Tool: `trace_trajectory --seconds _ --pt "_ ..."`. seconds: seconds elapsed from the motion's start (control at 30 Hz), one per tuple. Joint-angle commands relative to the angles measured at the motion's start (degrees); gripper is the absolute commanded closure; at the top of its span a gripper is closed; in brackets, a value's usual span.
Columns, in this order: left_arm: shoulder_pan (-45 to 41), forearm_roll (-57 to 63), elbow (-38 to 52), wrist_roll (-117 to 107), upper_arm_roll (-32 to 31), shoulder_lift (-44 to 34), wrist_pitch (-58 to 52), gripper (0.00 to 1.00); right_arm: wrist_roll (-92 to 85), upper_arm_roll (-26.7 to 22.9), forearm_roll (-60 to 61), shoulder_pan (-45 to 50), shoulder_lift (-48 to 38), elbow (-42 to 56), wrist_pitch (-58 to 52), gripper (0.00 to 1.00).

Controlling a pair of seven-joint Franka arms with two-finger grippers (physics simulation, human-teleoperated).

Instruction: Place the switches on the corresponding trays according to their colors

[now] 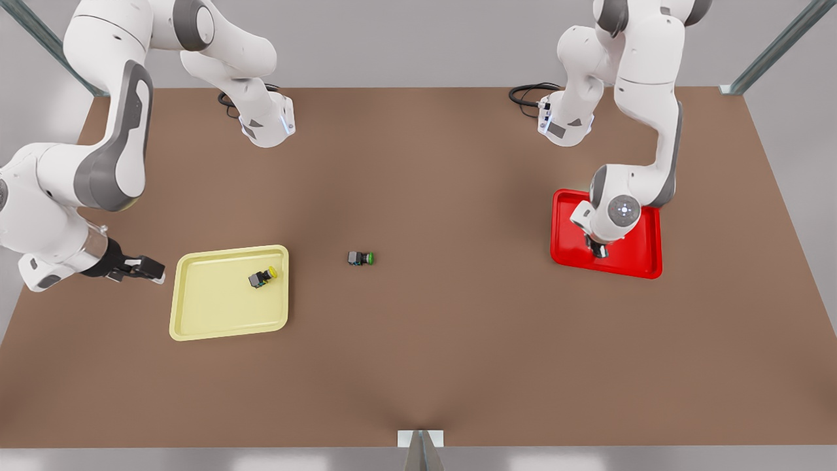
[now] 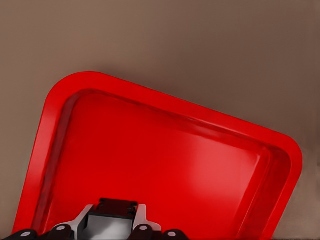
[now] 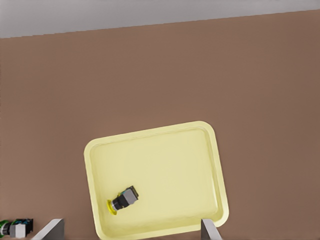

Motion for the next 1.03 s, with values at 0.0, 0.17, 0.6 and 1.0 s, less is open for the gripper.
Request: trace_trajectory --seconds 0.0,0.17,0.6,1.0 --pt "-0.09 0.04 -0.3 0.03 0.28 -0.05 -0.06 0.39 0.0 0.0 0.0 0.0 0.0 0.0 0.0 0.0" --pt "0.0 0.04 -0.31 -0.06 0.81 -0.14 -1.81 0.0 0.0 0.0 0.0 0.09 0.0 0.0 0.0 0.0" --pt "0.7 -13.84 62.87 -68.34 2.13 10.23 -41.62 0.0 0.0 0.0 0.0 0.09 0.08 0.0 0.0 0.0" --pt "32.16 -0.4 65.61 -77.49 -36.81 3.37 -41.63 0.0 0.0 0.0 -0.53 0.09 -0.01 0.0 0.0 0.0"
